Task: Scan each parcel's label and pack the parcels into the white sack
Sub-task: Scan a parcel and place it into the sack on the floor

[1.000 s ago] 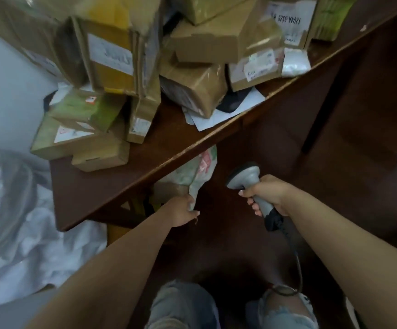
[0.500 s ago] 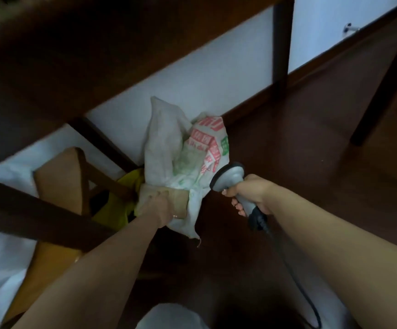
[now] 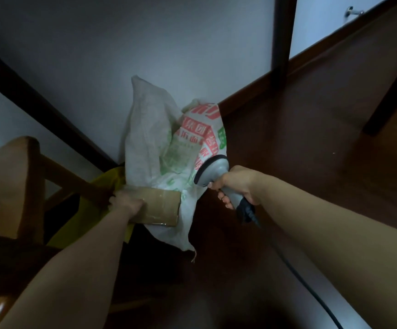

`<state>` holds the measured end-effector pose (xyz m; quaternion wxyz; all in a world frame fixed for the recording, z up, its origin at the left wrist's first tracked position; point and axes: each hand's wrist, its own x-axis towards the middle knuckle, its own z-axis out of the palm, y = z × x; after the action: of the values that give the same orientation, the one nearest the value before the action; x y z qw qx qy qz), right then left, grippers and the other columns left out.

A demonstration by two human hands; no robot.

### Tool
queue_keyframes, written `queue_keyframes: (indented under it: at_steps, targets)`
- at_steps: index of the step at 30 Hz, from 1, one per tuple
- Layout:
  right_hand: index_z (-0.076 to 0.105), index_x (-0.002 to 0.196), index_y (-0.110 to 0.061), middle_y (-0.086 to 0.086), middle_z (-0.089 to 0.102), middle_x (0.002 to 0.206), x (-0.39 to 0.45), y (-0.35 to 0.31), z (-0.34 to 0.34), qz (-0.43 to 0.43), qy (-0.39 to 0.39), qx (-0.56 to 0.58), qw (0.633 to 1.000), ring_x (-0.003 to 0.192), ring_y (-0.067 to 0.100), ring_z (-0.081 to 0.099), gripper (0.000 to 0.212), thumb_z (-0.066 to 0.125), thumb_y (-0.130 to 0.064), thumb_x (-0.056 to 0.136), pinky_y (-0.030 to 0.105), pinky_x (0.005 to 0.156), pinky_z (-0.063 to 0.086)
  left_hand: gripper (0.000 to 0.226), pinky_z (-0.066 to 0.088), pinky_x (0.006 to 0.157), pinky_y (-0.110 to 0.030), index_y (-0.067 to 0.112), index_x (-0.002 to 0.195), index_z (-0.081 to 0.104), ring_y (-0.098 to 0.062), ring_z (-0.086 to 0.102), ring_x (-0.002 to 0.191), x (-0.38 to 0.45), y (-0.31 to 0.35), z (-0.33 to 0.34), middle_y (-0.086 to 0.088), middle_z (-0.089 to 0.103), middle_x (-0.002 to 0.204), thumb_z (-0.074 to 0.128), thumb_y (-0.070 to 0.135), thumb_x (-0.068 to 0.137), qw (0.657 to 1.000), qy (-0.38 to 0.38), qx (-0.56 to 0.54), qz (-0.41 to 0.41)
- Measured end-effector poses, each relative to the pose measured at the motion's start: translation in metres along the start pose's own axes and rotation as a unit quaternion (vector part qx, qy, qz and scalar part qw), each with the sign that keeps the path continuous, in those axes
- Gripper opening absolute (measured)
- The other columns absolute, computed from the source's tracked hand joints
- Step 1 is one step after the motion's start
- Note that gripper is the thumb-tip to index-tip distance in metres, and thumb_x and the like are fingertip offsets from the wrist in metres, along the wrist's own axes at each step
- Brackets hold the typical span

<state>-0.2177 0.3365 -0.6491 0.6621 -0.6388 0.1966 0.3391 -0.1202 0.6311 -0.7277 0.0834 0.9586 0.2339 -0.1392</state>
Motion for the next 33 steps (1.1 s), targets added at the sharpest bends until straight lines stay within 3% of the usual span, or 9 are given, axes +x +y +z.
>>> queue_keyframes:
  at_steps: [4,7,10,15,18,21,25,29,33]
  targets:
    - [0.054,0.089,-0.005,0.005,0.045,0.06,0.011,0.004,0.0,0.0,0.008,0.004,1.0,0.047,0.012,0.042,0.008,0.055,-0.007,0.097,0.021,0.041,0.042,0.062,0.035,0.111,-0.042,0.002,0.147,0.026,-0.038,0.038,0.133,0.02,0.007,0.008,-0.022,0.034,0.148,0.051,0.028,0.097,1.0,-0.026,-0.005,-0.005]
    - [0.055,0.091,-0.004,0.006,0.046,0.06,0.016,0.01,-0.002,-0.008,0.027,0.012,1.0,0.045,0.013,0.042,0.005,0.056,-0.006,0.095,0.021,0.041,0.042,0.07,0.046,0.102,-0.041,0.006,0.138,0.042,-0.035,0.052,0.12,0.023,0.009,0.023,-0.018,0.048,0.139,0.065,0.033,0.078,1.0,-0.01,-0.028,0.004]
    - [0.055,0.093,-0.002,0.007,0.046,0.059,0.017,0.016,-0.001,0.002,0.041,0.017,0.999,0.043,0.014,0.042,0.004,0.056,-0.005,0.095,0.021,0.039,0.042,0.088,0.035,0.108,-0.045,0.014,0.146,0.026,-0.037,0.034,0.132,0.004,0.013,0.021,-0.015,0.03,0.147,0.071,0.039,0.075,0.998,0.015,-0.02,-0.054]
    - [0.056,0.096,-0.001,0.007,0.049,0.059,0.021,0.028,-0.007,0.017,0.05,0.006,0.999,0.043,0.014,0.045,0.007,0.06,-0.006,0.094,0.023,0.041,0.043,0.08,0.015,0.118,-0.052,0.011,0.153,0.014,-0.042,0.013,0.144,0.042,0.003,0.024,-0.019,0.013,0.158,0.052,0.046,0.091,0.994,0.007,-0.046,-0.095]
    - [0.055,0.094,-0.002,0.007,0.048,0.059,0.025,0.028,-0.008,0.009,0.052,0.006,0.999,0.044,0.014,0.044,0.007,0.06,-0.007,0.094,0.023,0.041,0.043,0.07,0.036,0.106,-0.047,0.016,0.142,0.042,-0.041,0.041,0.128,0.068,-0.006,0.037,-0.019,0.045,0.141,0.052,0.048,0.081,0.996,-0.029,-0.061,-0.056]
    - [0.056,0.089,-0.002,0.007,0.047,0.058,0.025,0.026,-0.006,0.004,0.056,0.011,0.998,0.045,0.014,0.043,0.007,0.058,-0.006,0.095,0.024,0.043,0.042,0.063,0.036,0.082,-0.036,0.024,0.137,0.047,-0.037,0.047,0.119,0.016,0.01,0.031,-0.015,0.052,0.132,0.054,0.055,0.083,0.999,0.01,-0.04,-0.026]
    - [0.057,0.091,0.0,0.009,0.047,0.059,0.022,0.026,-0.005,0.005,0.067,0.005,0.998,0.046,0.016,0.044,0.008,0.059,-0.006,0.094,0.026,0.044,0.043,0.075,0.044,0.089,-0.033,0.012,0.117,0.054,-0.035,0.053,0.111,-0.03,0.026,0.047,-0.016,0.056,0.121,0.073,0.062,0.064,0.989,0.012,-0.133,0.064]
    - [0.056,0.096,0.003,0.01,0.048,0.058,0.02,0.035,-0.011,0.0,0.082,0.023,0.996,0.043,0.017,0.043,0.009,0.06,-0.005,0.093,0.025,0.042,0.043,0.062,0.046,0.078,-0.03,0.006,0.122,0.045,-0.031,0.057,0.104,-0.059,0.033,0.064,-0.011,0.055,0.108,0.081,0.027,0.075,0.964,-0.054,-0.232,0.116]
    - [0.055,0.098,0.004,0.013,0.05,0.064,0.001,0.031,-0.017,0.007,0.13,0.077,0.988,0.044,0.017,0.042,0.013,0.062,-0.007,0.094,0.027,0.044,0.041,0.049,0.044,0.067,-0.027,0.013,0.109,0.049,-0.023,0.059,0.087,-0.105,0.037,0.045,-0.002,0.058,0.093,0.078,0.019,0.071,0.942,0.006,-0.218,0.257]
